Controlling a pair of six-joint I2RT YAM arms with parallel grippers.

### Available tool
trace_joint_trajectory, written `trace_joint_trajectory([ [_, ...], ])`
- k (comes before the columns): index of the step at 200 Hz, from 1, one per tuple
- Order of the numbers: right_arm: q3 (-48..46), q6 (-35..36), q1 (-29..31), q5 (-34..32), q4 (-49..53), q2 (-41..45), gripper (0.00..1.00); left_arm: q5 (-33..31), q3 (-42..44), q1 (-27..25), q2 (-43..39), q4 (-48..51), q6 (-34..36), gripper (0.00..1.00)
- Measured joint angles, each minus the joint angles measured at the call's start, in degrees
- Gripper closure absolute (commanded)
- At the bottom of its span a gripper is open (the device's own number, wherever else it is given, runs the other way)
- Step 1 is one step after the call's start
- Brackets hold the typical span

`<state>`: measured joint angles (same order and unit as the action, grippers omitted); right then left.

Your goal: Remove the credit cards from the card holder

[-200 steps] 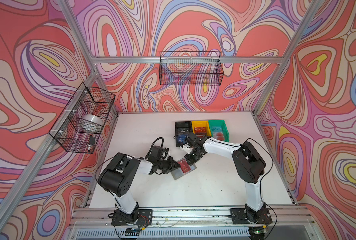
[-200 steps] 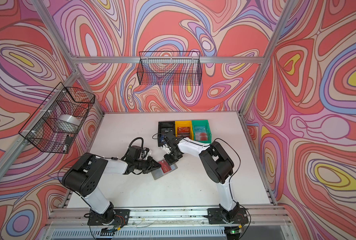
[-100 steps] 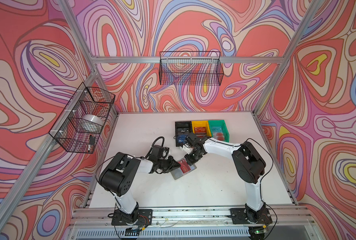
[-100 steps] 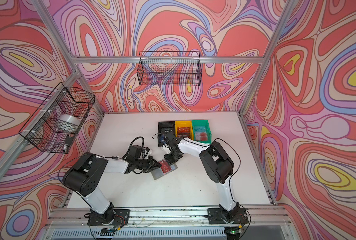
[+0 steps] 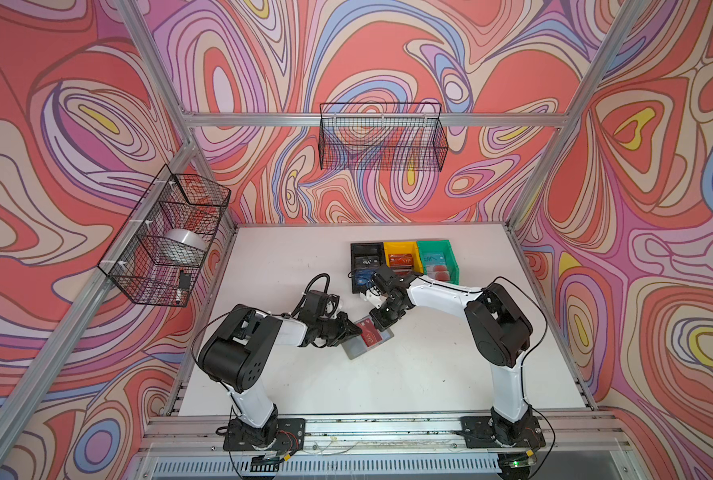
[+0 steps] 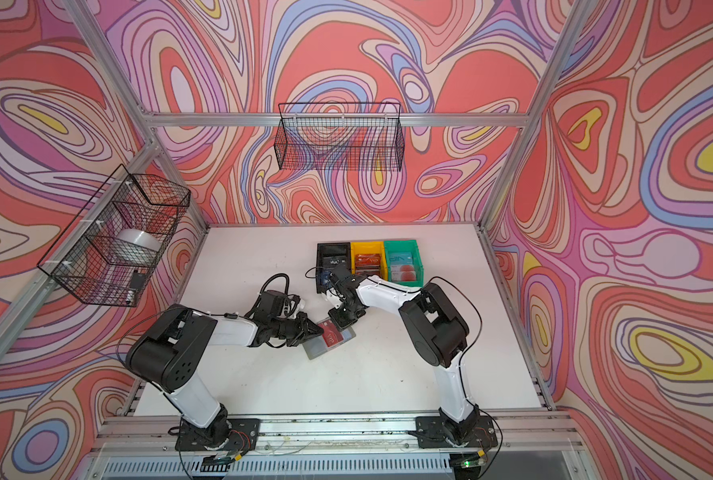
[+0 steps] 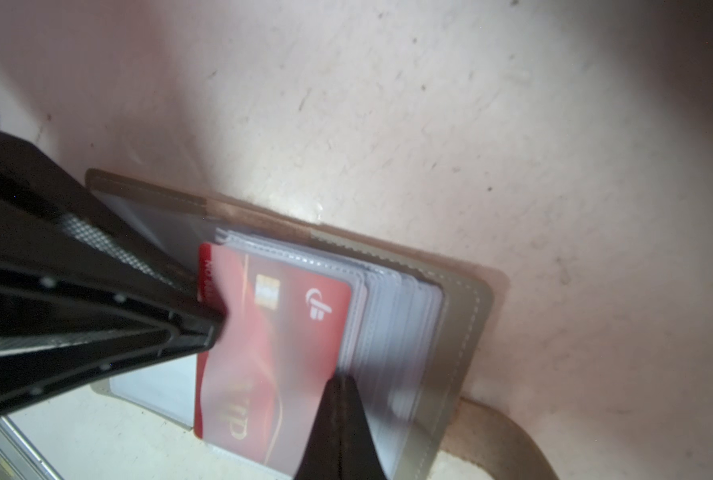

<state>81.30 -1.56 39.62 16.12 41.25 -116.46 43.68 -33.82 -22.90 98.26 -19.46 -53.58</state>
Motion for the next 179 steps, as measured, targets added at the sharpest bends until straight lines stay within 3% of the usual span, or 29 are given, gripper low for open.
trace_joint_trajectory([
  [179,0.0,-0.02,-0.07,0.39,-0.07,-0.09,0.96,-0.26,2.6,-0.04,-2.6,0.35,0.0,0.86],
])
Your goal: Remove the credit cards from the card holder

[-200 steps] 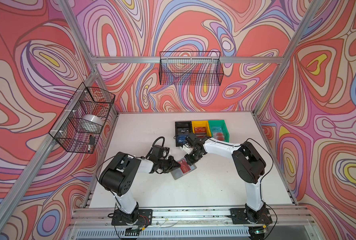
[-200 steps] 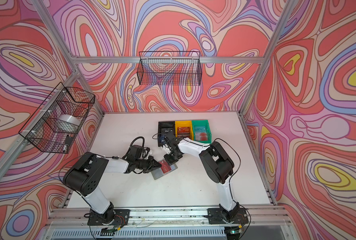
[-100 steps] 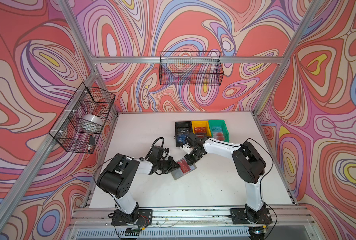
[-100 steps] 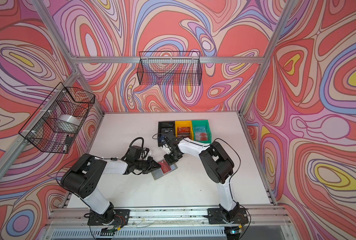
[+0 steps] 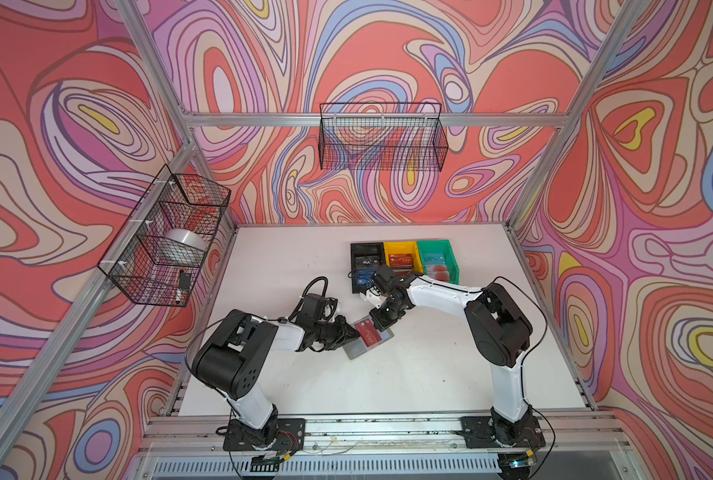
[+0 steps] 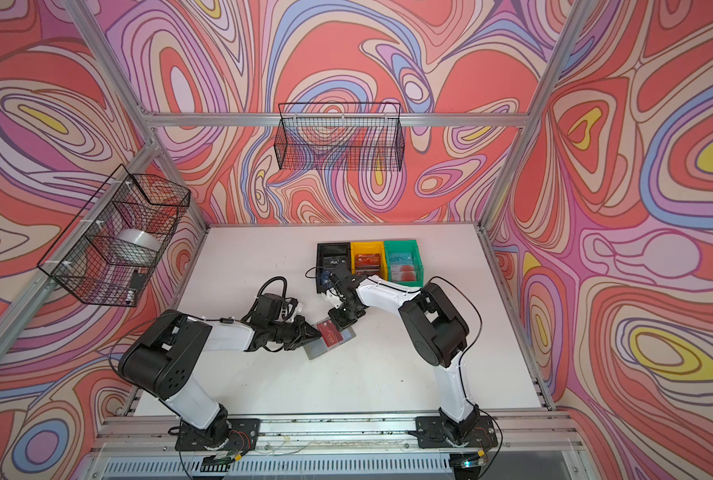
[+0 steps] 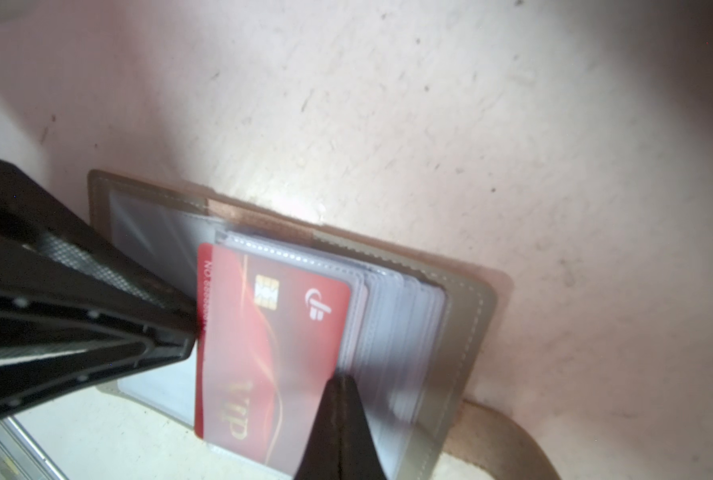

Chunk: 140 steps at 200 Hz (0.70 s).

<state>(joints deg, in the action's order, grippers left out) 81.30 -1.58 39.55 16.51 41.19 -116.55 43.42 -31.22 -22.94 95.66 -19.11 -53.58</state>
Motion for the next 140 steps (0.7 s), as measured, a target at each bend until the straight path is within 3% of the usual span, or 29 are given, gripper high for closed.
trace_joint_trajectory([
  [140,0.26,0.02,-0.11,0.33,0.24,-0.24,0.96,0.02,-1.38,-0.63,1.42,-0.13,-0.02,0.86],
])
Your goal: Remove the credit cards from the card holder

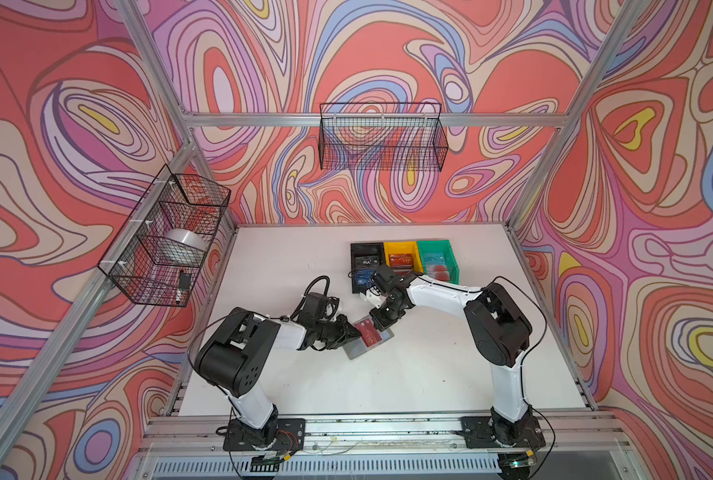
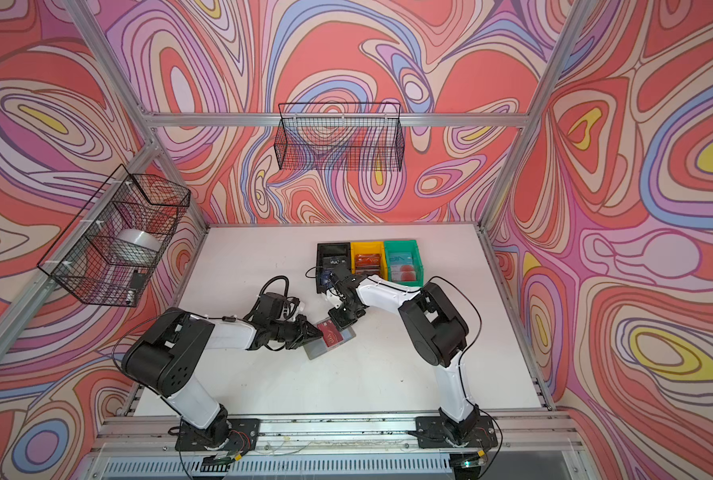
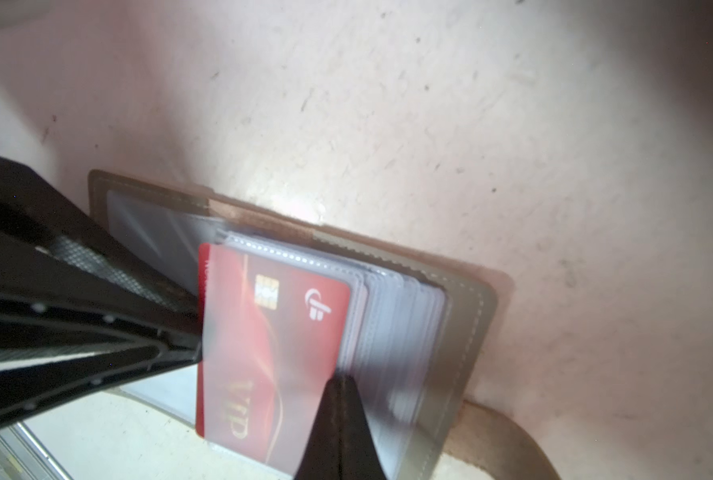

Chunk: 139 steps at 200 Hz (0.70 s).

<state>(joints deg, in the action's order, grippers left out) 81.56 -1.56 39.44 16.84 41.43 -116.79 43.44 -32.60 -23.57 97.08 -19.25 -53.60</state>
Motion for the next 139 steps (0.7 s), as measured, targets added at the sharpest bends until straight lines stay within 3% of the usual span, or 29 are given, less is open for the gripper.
trace_joint_trajectory([
  [55,0.13,0.0,0.0,0.02,0.15,-0.11,0.96,0.04,-0.7,-0.35,0.96,-0.13,0.0,0.87],
  [88,0.13,0.0,0.0,0.07,0.15,-0.11,0.96,0.46,-0.81,-0.28,1.29,-0.39,-0.04,0.99],
  [139,0.13,-0.04,-0.04,0.13,0.15,-0.11,0.95,1.14,-0.5,0.11,1.16,-0.55,0.68,1.0],
])
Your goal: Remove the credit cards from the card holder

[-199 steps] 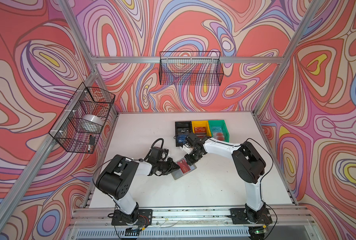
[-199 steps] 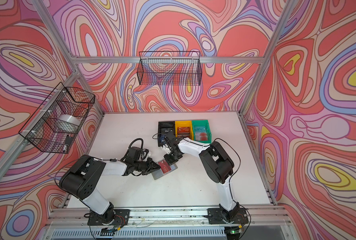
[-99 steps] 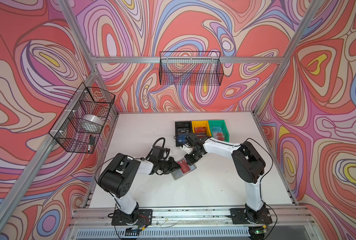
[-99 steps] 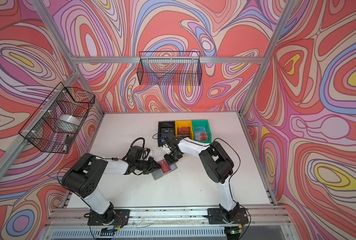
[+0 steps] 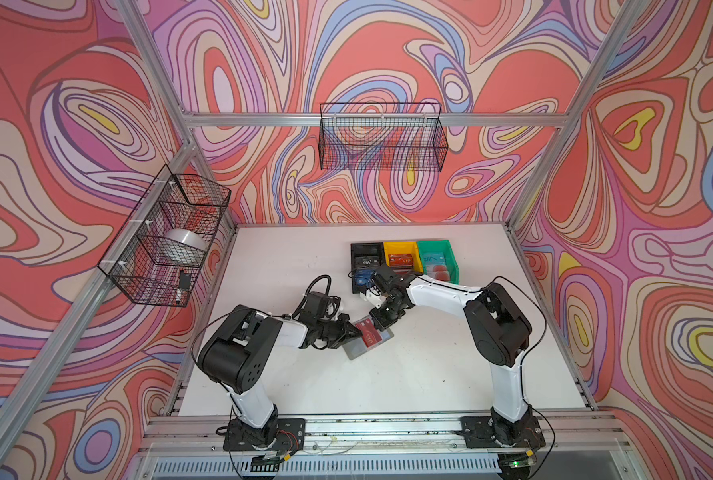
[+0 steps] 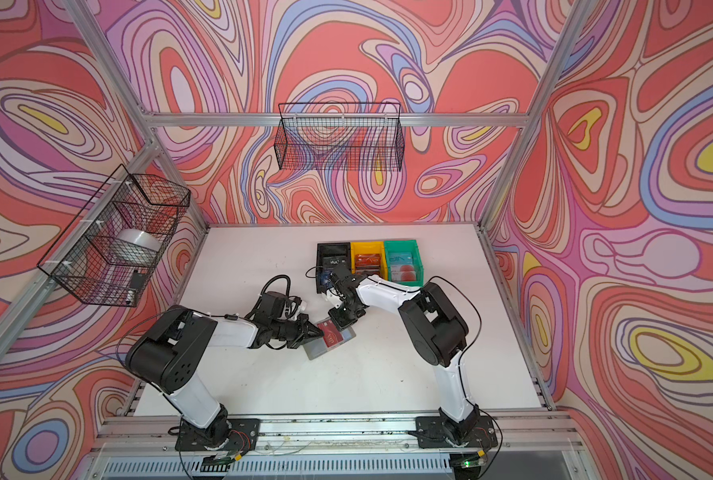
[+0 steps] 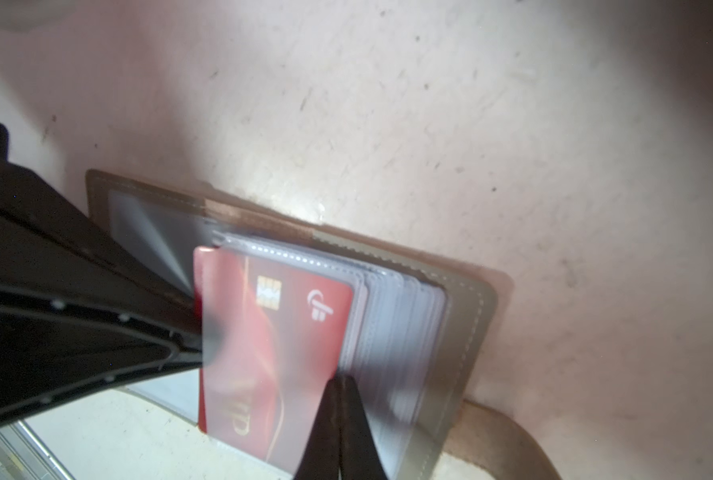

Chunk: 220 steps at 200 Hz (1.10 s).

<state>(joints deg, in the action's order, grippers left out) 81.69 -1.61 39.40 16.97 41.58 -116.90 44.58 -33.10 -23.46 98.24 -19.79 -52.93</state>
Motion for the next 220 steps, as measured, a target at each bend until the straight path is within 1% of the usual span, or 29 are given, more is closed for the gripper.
trace_joint_trajectory([
  [25,0.0,0.0,0.0,0.15,-0.02,0.0,0.94,0.61,1.25,0.83,-0.44,-1.49,0.66,1.0],
  [56,0.0,-0.07,0.0,0.57,-0.07,-0.07,0.94,2.49,4.46,3.32,-1.9,-2.75,1.57,1.0],
  [102,0.09,-0.07,-0.02,0.74,-0.02,-0.22,0.94,3.1,5.57,4.7,-4.15,-0.83,3.06,1.0],
  [143,0.85,-0.04,-0.07,0.98,0.83,-0.66,0.93,2.08,5.73,5.88,-9.01,5.64,4.94,1.0],
  [191,1.46,0.04,-0.07,1.03,1.6,-0.98,0.93,-2.25,5.16,7.58,-19.3,19.82,9.33,1.0],
  [220,1.51,0.31,-0.04,1.05,1.66,-0.98,0.93,-3.69,4.98,8.31,-21.22,23.96,10.78,1.0],
])
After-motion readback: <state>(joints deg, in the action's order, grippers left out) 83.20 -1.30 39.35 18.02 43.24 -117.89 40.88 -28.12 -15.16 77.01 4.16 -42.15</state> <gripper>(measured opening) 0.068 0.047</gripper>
